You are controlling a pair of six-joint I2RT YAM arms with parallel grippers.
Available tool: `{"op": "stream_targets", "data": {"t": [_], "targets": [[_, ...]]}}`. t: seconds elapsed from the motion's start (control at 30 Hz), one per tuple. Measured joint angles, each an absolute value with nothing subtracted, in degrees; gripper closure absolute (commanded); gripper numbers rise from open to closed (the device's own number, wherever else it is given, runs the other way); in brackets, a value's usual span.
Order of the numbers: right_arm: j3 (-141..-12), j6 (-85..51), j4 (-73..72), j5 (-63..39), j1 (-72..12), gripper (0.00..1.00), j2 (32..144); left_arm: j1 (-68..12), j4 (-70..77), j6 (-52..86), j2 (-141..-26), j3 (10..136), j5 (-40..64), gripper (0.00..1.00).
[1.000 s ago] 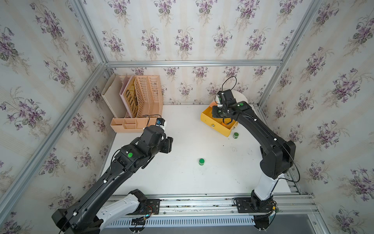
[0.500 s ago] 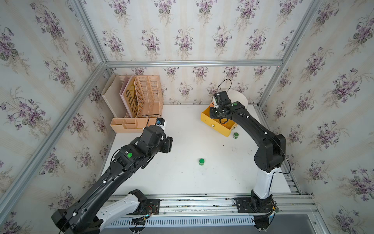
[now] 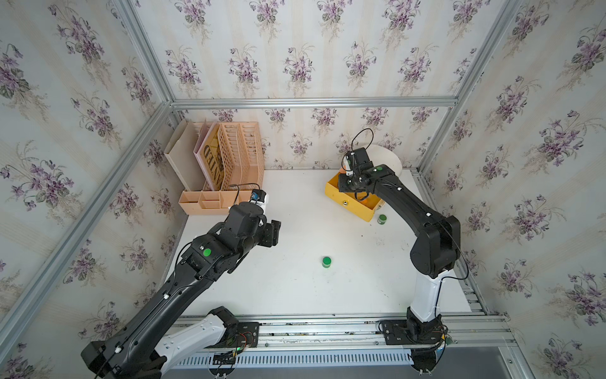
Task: Put the paint cans in the drawer according to color
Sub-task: Place the paint can in the drawer, then close the drawer in the storage box.
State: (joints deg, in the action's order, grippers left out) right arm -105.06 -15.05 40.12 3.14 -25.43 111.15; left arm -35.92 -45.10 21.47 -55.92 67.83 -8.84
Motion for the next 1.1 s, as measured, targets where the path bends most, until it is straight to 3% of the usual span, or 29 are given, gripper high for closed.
{"op": "stream_targets", "data": {"t": [0.5, 0.87, 1.1], "targets": [[-114.98, -12.36, 44.82, 2.02, -25.06, 0.39, 106.67, -35.92, -40.27, 21.39, -62.22, 68.51, -6.72, 0.29], [-117.95, -7.46, 44.56, -0.91, -19.53, 0.40, 103.79, -36.34, -15.18, 20.29, -73.38, 60.73, 1.32, 0.28], [-117.95, -7.99, 37.54, -2.85, -13.23, 0.43, 104.31, -39.13, -2.46, 20.29, -87.99, 65.25, 3.70, 0.28]]}}
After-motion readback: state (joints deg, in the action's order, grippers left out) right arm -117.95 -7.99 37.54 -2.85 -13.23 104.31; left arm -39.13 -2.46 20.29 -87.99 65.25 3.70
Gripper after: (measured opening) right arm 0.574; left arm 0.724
